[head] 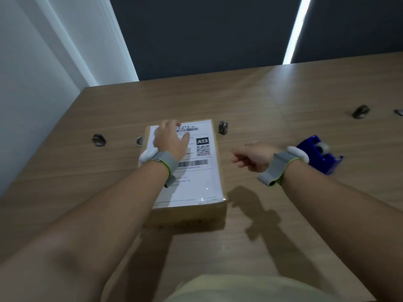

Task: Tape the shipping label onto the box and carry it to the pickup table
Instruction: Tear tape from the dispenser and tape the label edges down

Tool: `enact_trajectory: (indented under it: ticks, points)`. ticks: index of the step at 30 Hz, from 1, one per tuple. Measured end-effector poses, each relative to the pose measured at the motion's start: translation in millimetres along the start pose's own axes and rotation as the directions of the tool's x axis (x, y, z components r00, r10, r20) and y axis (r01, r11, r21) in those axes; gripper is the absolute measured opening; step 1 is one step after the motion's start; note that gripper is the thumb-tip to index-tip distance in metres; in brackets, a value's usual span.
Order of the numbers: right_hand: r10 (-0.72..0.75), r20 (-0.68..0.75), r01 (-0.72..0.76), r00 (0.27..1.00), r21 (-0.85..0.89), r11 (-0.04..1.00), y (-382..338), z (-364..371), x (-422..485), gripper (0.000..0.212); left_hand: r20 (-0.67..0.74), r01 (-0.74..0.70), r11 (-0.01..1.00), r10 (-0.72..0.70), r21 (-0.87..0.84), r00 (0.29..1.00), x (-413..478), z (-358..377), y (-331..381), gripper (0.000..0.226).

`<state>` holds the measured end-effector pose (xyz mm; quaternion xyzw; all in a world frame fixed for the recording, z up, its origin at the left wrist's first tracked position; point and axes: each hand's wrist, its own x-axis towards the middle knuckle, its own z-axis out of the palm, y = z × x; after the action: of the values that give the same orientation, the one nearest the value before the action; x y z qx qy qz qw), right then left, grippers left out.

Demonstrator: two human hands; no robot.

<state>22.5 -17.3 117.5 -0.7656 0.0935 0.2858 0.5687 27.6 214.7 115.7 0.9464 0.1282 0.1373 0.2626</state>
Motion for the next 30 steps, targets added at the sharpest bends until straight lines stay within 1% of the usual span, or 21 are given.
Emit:
enact_trajectory:
  ticks: [1, 3, 5, 6, 9, 11, 14, 16, 19, 21, 23, 25, 27, 28, 30]
  points:
    - [0.011, -0.013, -0.011, 1.000, -0.008, 1.000, 4, -17, -2, 0.023, 0.031, -0.088, 0.996, 0.088, -0.022, 0.996, -3, 10, 21, 0.035]
    - [0.039, -0.036, -0.039, 0.999, -0.011, 0.999, 13, -51, -9, 0.022, 0.115, -0.244, 0.967, 0.251, -0.075, 0.961, -12, 30, 67, 0.036]
    - [0.056, -0.073, -0.056, 0.996, 0.011, 0.998, 28, -86, -12, 0.018, 0.226, -0.340, 0.932, 0.360, -0.125, 0.905, -23, 52, 111, 0.039]
    - [0.059, -0.099, -0.057, 0.993, 0.027, 0.998, 35, -104, -13, 0.016, 0.298, -0.351, 0.925, 0.379, -0.145, 0.876, -29, 63, 130, 0.044]
    - [0.085, -0.143, -0.079, 0.986, 0.050, 0.996, 59, -157, -12, 0.013, 0.511, -0.330, 0.935, 0.349, -0.131, 0.785, -46, 103, 182, 0.067]
    - [0.119, -0.166, -0.110, 0.979, 0.064, 0.992, 74, -189, -11, 0.014, 0.605, -0.341, 0.936, 0.323, -0.089, 0.728, -58, 133, 210, 0.086]
    - [0.149, -0.229, -0.129, 0.962, 0.099, 0.987, 97, -228, -9, 0.014, 0.674, -0.339, 0.940, 0.279, -0.046, 0.684, -72, 176, 238, 0.107]
    - [0.175, -0.233, -0.154, 0.957, 0.103, 0.983, 111, -256, -6, 0.014, 0.704, -0.319, 0.946, 0.263, -0.054, 0.660, -80, 205, 258, 0.111]
    - [0.193, -0.238, -0.179, 0.952, 0.080, 0.981, 121, -275, 3, 0.015, 0.698, -0.304, 0.951, 0.249, -0.046, 0.671, -85, 227, 272, 0.116]
    - [0.192, -0.239, -0.193, 0.952, 0.022, 0.981, 126, -289, 13, 0.013, 0.692, -0.263, 0.964, 0.220, -0.044, 0.688, -86, 243, 282, 0.120]
    - [0.158, -0.275, -0.173, 0.948, -0.031, 0.984, 130, -297, 22, 0.008, 0.665, -0.236, 0.971, 0.199, -0.035, 0.720, -86, 255, 285, 0.125]
    - [0.137, -0.304, -0.172, 0.943, -0.091, 0.981, 133, -303, 31, 0.022, 0.637, -0.220, 0.975, 0.182, -0.020, 0.749, -86, 266, 287, 0.131]
    - [0.168, -0.309, -0.224, 0.936, -0.154, 0.962, 133, -309, 41, 0.041, 0.618, -0.198, 0.980, 0.165, -0.016, 0.769, -85, 277, 291, 0.135]
    - [0.188, -0.289, -0.246, 0.939, -0.178, 0.953, 133, -311, 46, 0.043, 0.609, -0.183, 0.983, 0.156, -0.017, 0.777, -85, 282, 292, 0.136]
    - [0.216, -0.237, -0.261, 0.947, -0.179, 0.948, 132, -312, 51, 0.037, 0.599, -0.171, 0.985, 0.150, -0.022, 0.786, -84, 289, 294, 0.136]
